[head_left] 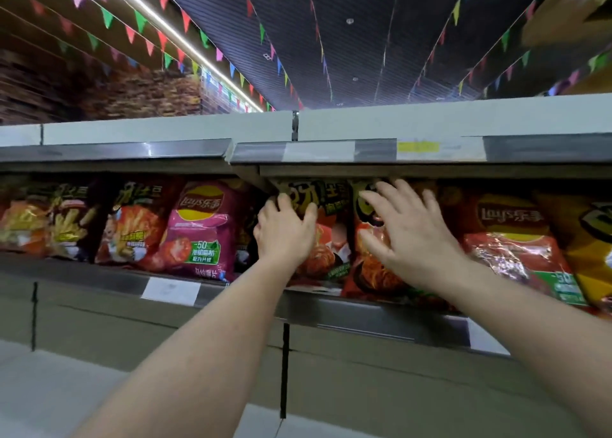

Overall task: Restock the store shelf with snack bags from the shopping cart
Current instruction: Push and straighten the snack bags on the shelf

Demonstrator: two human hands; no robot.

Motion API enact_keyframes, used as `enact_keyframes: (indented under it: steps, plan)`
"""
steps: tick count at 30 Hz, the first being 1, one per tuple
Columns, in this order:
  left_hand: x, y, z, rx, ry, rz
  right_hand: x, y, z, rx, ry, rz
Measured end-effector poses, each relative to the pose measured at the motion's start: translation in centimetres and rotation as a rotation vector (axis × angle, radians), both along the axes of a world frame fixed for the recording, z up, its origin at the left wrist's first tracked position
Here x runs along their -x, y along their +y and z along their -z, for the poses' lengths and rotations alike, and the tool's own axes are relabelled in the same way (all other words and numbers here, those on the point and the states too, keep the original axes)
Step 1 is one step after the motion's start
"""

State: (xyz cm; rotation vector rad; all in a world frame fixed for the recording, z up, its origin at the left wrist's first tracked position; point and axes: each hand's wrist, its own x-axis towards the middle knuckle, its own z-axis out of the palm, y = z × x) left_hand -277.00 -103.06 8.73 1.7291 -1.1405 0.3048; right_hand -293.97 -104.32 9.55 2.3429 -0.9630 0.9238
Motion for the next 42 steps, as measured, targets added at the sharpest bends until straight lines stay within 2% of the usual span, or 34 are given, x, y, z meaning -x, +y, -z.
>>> enact_keyframes:
  steps: [6,11,16,21,23,25,27,29,35,39,42]
  plan:
    - [-1.9,-1.9,-1.1,-0.070,0.089,0.076,-4.8,-0.3,0.0,0.030,0.100,0.150]
    - [-3.9,-4.4,-2.2,-0.079,0.308,0.295,-8.2,-1.4,0.6,0.026,0.155,0.305]
    - [-5.5,-6.7,-0.3,0.146,0.352,0.568,-9.8,-2.0,2.0,0.004,0.158,0.398]
    - [-7.0,-7.3,-0.4,0.180,0.397,0.731,-10.1,-1.4,2.4,0.000,0.148,0.369]
    - [-7.2,-7.6,-0.3,0.163,0.395,0.727,-9.7,-1.3,1.8,0.074,0.100,0.343]
    - [-7.2,-7.4,-0.4,0.121,0.403,0.679,-8.5,-1.5,0.7,0.238,-0.110,0.329]
    - [-7.2,-6.7,-0.7,0.119,0.461,0.621,-6.6,-1.4,-0.5,0.085,-0.281,0.455]
    - [-7.1,-6.3,-0.9,0.135,0.500,0.592,-5.0,-2.0,-0.8,-0.119,-0.407,0.485]
    - [-4.4,-5.6,0.0,-0.127,0.456,0.517,-5.0,-3.1,0.5,-0.145,-0.393,0.518]
    - [-4.4,-5.2,-0.1,-0.166,0.457,0.495,-4.7,-3.0,0.0,-0.189,-0.367,0.497]
    - [-4.4,-3.9,-0.8,-0.118,0.436,0.451,-4.2,-3.0,0.1,-0.190,-0.420,0.440]
